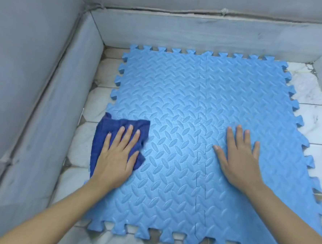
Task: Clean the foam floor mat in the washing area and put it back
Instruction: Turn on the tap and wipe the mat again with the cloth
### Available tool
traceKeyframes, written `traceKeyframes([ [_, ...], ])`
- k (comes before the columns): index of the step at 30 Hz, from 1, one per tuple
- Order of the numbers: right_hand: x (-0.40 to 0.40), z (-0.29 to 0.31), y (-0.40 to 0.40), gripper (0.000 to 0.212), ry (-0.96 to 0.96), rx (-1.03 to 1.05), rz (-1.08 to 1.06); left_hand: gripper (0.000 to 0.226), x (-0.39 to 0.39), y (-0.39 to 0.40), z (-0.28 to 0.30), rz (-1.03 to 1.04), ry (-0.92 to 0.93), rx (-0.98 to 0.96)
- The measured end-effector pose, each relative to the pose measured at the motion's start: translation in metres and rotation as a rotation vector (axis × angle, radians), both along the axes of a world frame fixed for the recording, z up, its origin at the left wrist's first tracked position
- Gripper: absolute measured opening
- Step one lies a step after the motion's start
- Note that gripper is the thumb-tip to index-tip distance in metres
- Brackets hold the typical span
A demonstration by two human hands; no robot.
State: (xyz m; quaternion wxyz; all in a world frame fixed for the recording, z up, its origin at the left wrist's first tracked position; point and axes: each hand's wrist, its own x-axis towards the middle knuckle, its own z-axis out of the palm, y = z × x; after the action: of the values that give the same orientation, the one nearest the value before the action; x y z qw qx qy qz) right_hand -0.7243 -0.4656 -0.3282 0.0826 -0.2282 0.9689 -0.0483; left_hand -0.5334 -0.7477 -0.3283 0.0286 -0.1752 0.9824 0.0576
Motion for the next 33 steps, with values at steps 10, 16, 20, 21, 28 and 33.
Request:
traceKeyframes([
  [10, 0.017, -0.006, -0.004, 0.069, 0.098, -0.093, -0.054, 0.064, 0.043, 0.110, 0.007, -0.495, -0.065, 0.101],
  [16, 0.016, -0.006, -0.003, 0.068, 0.078, -0.119, -0.062, 0.063, 0.028, 0.083, -0.004, -0.518, -0.038, 0.094],
  [20, 0.017, -0.007, -0.003, 0.067, 0.076, -0.121, -0.060, 0.058, -0.006, 0.004, -0.006, 0.027, 0.019, 0.081],
  [21, 0.017, -0.007, -0.003, 0.067, 0.079, -0.121, -0.061, 0.059, -0.014, -0.011, -0.006, 0.095, 0.026, 0.088],
  [28, 0.017, -0.007, -0.001, 0.065, 0.093, -0.116, -0.056, 0.058, -0.026, 0.001, 0.002, 0.058, 0.006, 0.109],
  [33, 0.011, -0.003, 0.004, 0.064, -0.009, -0.151, -0.021, 0.062, 0.000, 0.104, 0.009, -0.807, -0.102, 0.109],
])
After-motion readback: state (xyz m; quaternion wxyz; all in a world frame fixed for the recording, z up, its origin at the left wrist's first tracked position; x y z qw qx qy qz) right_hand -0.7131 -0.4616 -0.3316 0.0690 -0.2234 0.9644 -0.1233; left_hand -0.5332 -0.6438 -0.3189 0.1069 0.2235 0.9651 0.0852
